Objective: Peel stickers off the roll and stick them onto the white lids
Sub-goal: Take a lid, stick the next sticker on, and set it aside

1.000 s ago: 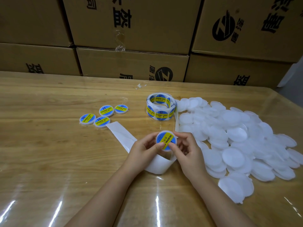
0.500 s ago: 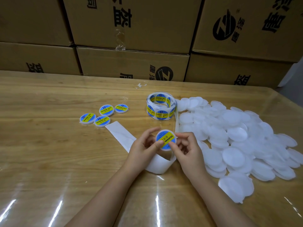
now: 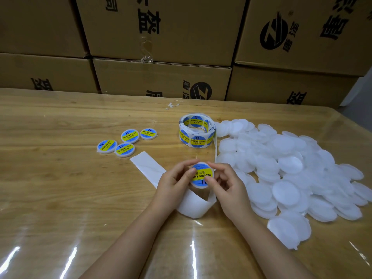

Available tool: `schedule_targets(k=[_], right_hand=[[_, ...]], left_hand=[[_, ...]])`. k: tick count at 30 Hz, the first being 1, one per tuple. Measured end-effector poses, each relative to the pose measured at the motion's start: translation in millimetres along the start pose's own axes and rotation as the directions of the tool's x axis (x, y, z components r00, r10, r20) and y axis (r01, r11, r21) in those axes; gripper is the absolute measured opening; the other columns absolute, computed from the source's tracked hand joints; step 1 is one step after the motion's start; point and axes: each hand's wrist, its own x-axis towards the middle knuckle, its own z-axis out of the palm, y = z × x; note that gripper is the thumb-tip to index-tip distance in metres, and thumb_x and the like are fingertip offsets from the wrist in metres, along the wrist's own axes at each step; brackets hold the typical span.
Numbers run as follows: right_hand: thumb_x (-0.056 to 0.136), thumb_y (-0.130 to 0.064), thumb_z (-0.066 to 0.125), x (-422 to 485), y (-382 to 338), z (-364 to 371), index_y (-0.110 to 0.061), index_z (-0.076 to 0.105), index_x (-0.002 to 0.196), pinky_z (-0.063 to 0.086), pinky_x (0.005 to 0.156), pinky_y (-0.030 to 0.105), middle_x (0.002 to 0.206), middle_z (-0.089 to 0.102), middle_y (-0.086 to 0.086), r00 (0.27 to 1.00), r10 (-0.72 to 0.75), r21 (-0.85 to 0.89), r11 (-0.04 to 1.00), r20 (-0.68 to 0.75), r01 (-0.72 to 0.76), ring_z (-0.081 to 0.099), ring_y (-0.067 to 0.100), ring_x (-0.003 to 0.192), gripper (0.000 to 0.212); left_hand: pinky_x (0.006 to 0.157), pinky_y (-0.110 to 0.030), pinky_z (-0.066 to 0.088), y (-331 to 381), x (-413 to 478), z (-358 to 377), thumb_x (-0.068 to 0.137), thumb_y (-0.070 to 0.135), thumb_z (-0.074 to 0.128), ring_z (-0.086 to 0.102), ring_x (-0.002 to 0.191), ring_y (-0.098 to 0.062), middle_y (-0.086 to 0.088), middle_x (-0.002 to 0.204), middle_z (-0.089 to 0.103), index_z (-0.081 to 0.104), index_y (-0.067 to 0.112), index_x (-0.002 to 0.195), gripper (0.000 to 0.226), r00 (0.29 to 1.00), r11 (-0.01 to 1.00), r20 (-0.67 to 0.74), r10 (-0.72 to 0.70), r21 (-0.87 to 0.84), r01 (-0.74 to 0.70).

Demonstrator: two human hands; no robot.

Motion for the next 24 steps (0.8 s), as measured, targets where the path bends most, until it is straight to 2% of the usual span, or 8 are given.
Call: schedule_targets(k=[5, 8, 12, 15, 17, 18, 20, 24], right_hand=[[0.082, -0.026, 0.062, -0.5, -1.2, 0.0, -0.052, 0.060, 0.103, 0.041, 0.061, 0.020, 0.071, 0.057, 0.006, 1.000, 0.005, 0.006, 1.000, -0.001, -0.005, 0.053, 0.016, 0.066, 0.033], [0.081, -0.026, 0.063, -0.9, -1.7, 0.0, -0.051, 0.061, 0.101, 0.041, 0.061, 0.021, 0.071, 0.057, 0.008, 1.000, 0.010, 0.014, 1.000, -0.007, -0.010, 0.053, 0.015, 0.066, 0.032], [0.082, -0.024, 0.064, -1.4, -1.6, -0.5, -0.050, 0.061, 0.101, 0.041, 0.061, 0.025, 0.070, 0.057, 0.007, 1.000, 0.016, 0.019, 1.000, -0.006, -0.016, 0.053, 0.015, 0.066, 0.032], [0.083, -0.024, 0.063, -1.5, -1.3, -1.4, -0.048, 0.061, 0.102, 0.042, 0.062, 0.025, 0.069, 0.058, 0.003, 1.000, 0.008, 0.020, 1.000, -0.013, -0.008, 0.054, 0.012, 0.066, 0.030], [0.084, -0.025, 0.064, -1.3, -0.5, -1.8, -0.047, 0.061, 0.103, 0.044, 0.065, 0.028, 0.070, 0.059, 0.001, 1.000, 0.016, 0.020, 1.000, -0.019, -0.016, 0.056, 0.015, 0.068, 0.029], [0.085, -0.025, 0.064, -1.1, 0.2, -2.0, -0.048, 0.061, 0.103, 0.045, 0.066, 0.028, 0.070, 0.059, -0.001, 1.000, 0.020, 0.020, 1.000, -0.024, -0.020, 0.056, 0.015, 0.068, 0.029], [0.084, -0.028, 0.062, -0.5, 1.5, -2.3, -0.050, 0.060, 0.102, 0.043, 0.064, 0.020, 0.067, 0.056, -0.008, 0.999, 0.021, 0.017, 1.000, -0.037, -0.021, 0.054, 0.007, 0.066, 0.028], [0.084, -0.029, 0.061, -0.2, 0.5, -1.9, -0.051, 0.059, 0.101, 0.041, 0.063, 0.014, 0.066, 0.056, -0.013, 0.999, 0.015, 0.015, 1.000, -0.036, -0.014, 0.053, 0.002, 0.065, 0.028]], left_hand=[[0.083, -0.015, 0.046, -0.2, -0.3, 1.1, 0.086, 0.025, 0.055, 0.063, 0.098, -0.003, 0.018, 0.102, 0.070, 0.064, 0.038, 0.104, 0.024, 1.000, 1.000, -0.010, 0.016, -0.015, -0.016], [0.082, -0.015, 0.047, -0.7, -0.4, 2.1, 0.086, 0.024, 0.055, 0.064, 0.096, -0.003, 0.018, 0.100, 0.070, 0.064, 0.039, 0.103, 0.025, 1.000, 1.000, -0.015, 0.024, -0.016, -0.024], [0.079, -0.016, 0.048, 0.4, -1.9, 2.6, 0.088, 0.021, 0.055, 0.065, 0.092, -0.003, 0.016, 0.097, 0.071, 0.063, 0.040, 0.104, 0.026, 0.999, 0.999, -0.012, 0.047, 0.004, -0.047], [0.072, -0.019, 0.048, 0.5, -1.9, 2.5, 0.089, 0.022, 0.056, 0.061, 0.076, -0.007, 0.008, 0.080, 0.066, 0.061, 0.045, 0.106, 0.029, 0.998, 0.997, -0.006, 0.060, 0.045, -0.060], [0.067, -0.014, 0.044, 0.6, -1.9, 2.5, 0.088, 0.020, 0.060, 0.052, 0.066, -0.002, 0.013, 0.069, 0.056, 0.054, 0.045, 0.114, 0.036, 0.998, 0.997, -0.006, 0.061, 0.048, -0.061], [0.067, -0.013, 0.043, 0.5, -1.9, 2.7, 0.088, 0.016, 0.064, 0.051, 0.065, 0.000, 0.015, 0.068, 0.054, 0.051, 0.043, 0.118, 0.042, 0.998, 0.997, -0.003, 0.060, 0.039, -0.060], [0.068, -0.012, 0.044, 1.0, -2.1, 3.3, 0.083, 0.009, 0.070, 0.052, 0.066, 0.001, 0.016, 0.070, 0.056, 0.050, 0.040, 0.118, 0.051, 0.998, 0.997, 0.005, 0.056, 0.048, -0.056], [0.067, -0.010, 0.044, 1.5, -1.6, 3.3, 0.082, 0.007, 0.071, 0.057, 0.069, 0.004, 0.021, 0.083, 0.067, 0.059, 0.035, 0.105, 0.038, 0.998, 0.996, -0.015, 0.056, 0.075, -0.055]])
